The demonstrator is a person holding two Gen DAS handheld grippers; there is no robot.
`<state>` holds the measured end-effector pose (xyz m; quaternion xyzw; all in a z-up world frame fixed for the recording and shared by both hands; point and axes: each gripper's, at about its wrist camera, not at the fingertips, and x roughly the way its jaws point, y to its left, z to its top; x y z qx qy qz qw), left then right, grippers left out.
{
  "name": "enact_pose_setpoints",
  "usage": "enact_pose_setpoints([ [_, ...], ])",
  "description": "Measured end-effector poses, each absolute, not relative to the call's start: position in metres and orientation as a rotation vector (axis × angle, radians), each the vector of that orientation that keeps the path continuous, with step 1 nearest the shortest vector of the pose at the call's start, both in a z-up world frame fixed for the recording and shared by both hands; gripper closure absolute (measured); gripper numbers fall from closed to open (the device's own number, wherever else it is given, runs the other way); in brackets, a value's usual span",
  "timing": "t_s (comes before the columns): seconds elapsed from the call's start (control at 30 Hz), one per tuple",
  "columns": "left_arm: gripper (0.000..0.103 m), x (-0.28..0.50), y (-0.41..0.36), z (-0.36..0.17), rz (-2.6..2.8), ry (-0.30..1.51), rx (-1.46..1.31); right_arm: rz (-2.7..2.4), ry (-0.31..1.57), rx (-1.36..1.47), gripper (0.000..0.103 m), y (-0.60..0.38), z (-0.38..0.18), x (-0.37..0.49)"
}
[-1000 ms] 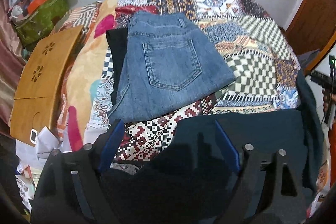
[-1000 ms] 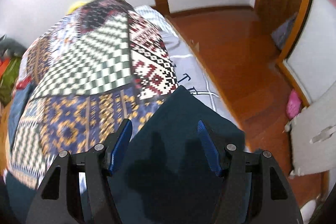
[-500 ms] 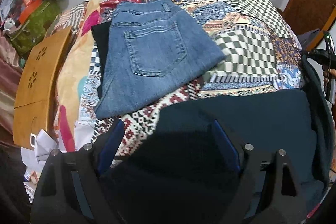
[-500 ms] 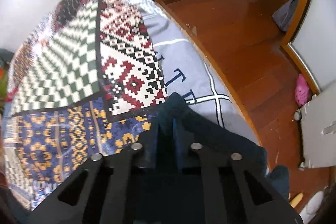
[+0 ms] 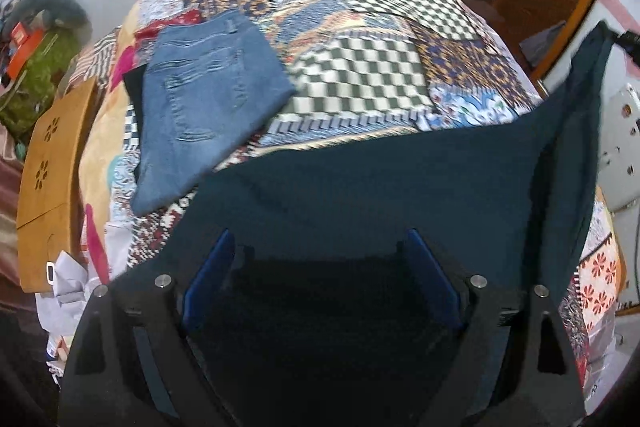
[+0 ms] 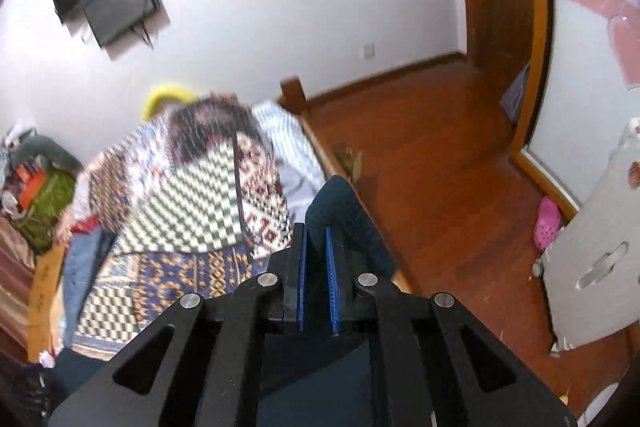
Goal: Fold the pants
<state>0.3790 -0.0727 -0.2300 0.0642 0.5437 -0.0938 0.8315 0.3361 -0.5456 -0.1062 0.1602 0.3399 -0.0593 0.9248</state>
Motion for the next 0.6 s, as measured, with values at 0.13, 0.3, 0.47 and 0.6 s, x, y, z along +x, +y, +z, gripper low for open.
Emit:
enact_pose_setpoints([
  [0.13, 0.015, 0.367, -0.095, -0.236, -0.232, 1.173, 0.162, -0.14, 0.657, 0.316, 0.095, -0.561, -0.093, 0.306],
  [0.3, 0.015, 0.358, -0.112, -0.249, -0.245, 1.195, 0.198, -0.18, 0.739, 0.34, 0.095, -0.577, -0.137, 0.293],
  [0.47, 0.011, 0.354, -0.115, -0.258, -0.231, 1.194, 0.206, -0.244, 0.908, 0.325, 0.095, -0.58, -0.212, 0.288],
  [0.6, 0.008, 0.355, -0.113, -0.26, -0.231, 1.193, 0.199, -0.308, 1.001, 0.267, 0.095, -0.574, -0.258, 0.274],
])
